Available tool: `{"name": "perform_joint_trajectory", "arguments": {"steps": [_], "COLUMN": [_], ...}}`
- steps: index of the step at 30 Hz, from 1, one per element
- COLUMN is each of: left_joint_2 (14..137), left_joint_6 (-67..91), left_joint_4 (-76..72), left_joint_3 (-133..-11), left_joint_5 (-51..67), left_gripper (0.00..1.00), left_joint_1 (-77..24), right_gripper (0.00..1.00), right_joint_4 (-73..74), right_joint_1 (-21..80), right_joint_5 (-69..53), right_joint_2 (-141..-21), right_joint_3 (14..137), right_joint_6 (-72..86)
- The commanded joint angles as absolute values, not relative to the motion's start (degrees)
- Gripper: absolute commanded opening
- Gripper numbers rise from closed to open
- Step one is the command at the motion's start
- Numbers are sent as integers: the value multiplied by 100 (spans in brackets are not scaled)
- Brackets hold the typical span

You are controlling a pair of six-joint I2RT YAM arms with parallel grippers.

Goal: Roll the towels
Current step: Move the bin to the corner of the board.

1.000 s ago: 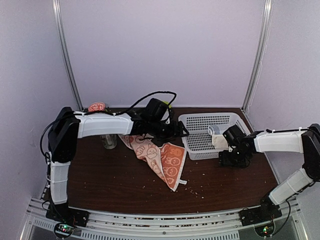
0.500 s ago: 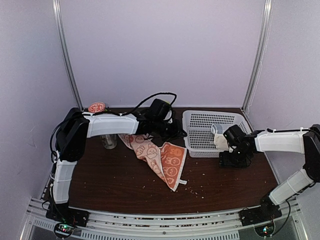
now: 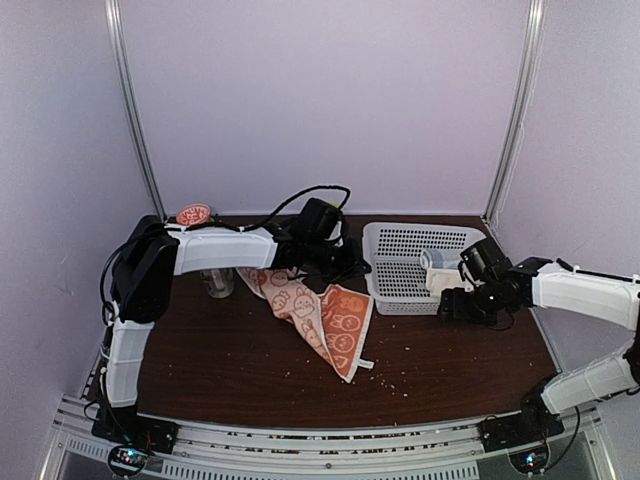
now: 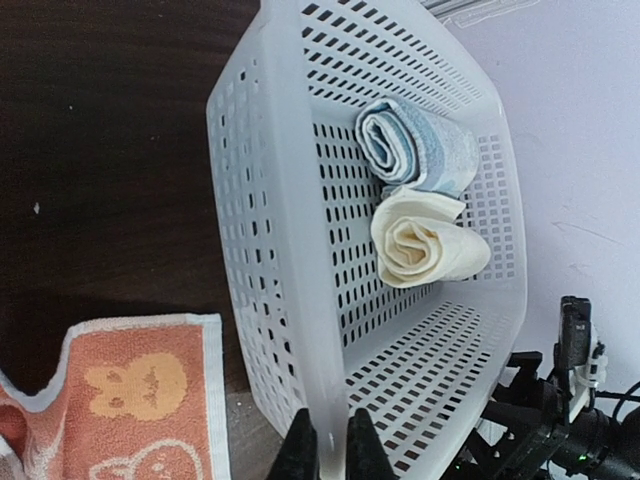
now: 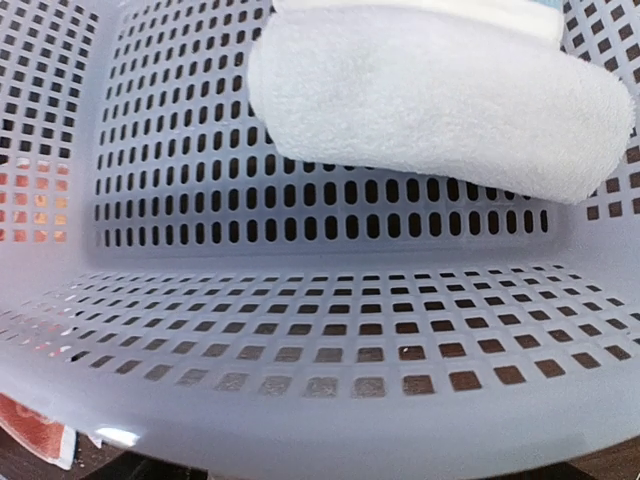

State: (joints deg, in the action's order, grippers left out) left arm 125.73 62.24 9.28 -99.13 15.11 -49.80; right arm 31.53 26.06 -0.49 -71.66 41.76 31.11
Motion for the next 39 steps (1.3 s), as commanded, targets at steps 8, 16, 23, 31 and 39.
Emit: {"name": "perform_joint_trajectory", "arguments": {"steps": [8, 16, 23, 31, 39], "left_joint_2": [12742, 12597, 11688, 10301, 9000], "left_joint_6": [6206, 6038, 5837, 5672, 5627], "left_joint_4": [853, 1021, 1352, 1993, 2052], "left_joint_3": [-10082, -10106, -9515, -8588, -7135], "left_joint_5": [1453, 1561, 1330, 486, -256], "left_gripper": [0, 50, 82, 98, 98], "left_joint_1": [-4975, -4975, -4916, -4904, -4909], "right_gripper": [61, 36, 0, 0, 0], "right_joint_4": [3009, 2378, 1397, 1307, 1633], "right_joint_1": [3030, 4159, 4440, 4414, 3749], "right_joint_5": [-1268, -835, -329, 762, 1380], "right_joint_2": [-5824, -6259, -7300, -8705, -9345], "right_joint_3": [3716, 3542, 3645, 4659, 5334], "right_joint_6": [2485, 3033, 3438, 3777, 3995]}}
